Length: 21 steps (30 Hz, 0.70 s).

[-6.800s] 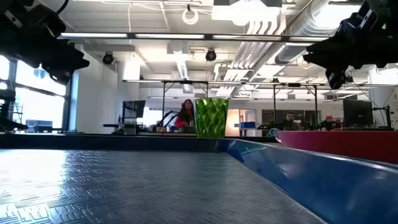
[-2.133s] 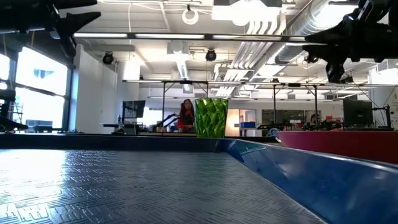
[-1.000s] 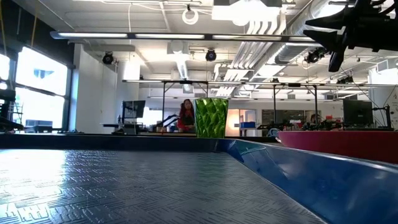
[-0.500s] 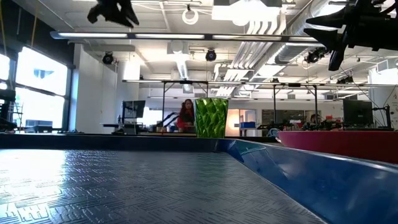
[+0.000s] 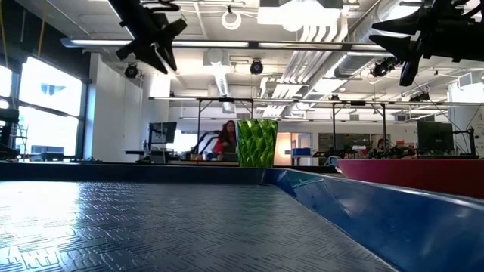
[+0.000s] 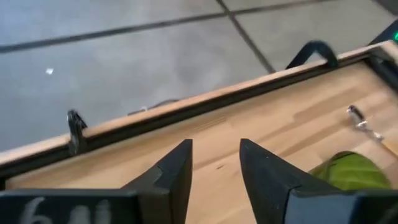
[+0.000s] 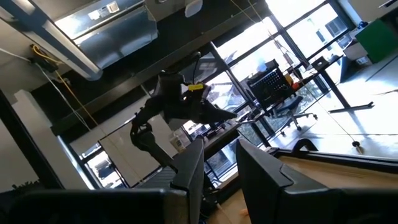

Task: Pick and place plate/cup/fork/spoon on tray
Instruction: Put the orange fork on the blue tray

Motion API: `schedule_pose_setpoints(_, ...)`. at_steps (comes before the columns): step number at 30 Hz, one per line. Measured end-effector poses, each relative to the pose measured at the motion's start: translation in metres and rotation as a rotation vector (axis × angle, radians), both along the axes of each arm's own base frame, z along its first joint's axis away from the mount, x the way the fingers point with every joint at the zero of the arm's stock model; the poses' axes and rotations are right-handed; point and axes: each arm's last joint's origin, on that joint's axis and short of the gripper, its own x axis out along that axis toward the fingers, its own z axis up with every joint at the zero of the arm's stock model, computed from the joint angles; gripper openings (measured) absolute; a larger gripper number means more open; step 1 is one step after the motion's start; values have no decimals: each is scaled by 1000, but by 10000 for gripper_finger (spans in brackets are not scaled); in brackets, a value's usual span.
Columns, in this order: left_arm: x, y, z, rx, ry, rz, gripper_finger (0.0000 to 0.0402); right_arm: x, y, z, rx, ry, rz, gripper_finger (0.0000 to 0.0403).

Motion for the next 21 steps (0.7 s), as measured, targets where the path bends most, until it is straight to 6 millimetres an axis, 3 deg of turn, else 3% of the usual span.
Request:
schedule_pose_setpoints(7, 4, 13, -29, -189, 91, 90, 168, 0, -1, 0, 8, -1, -25, 87)
schedule_pose_setpoints(21, 30, 31, -91, -448, 303, 71, 163, -1, -2, 0, 3, 5, -67, 87)
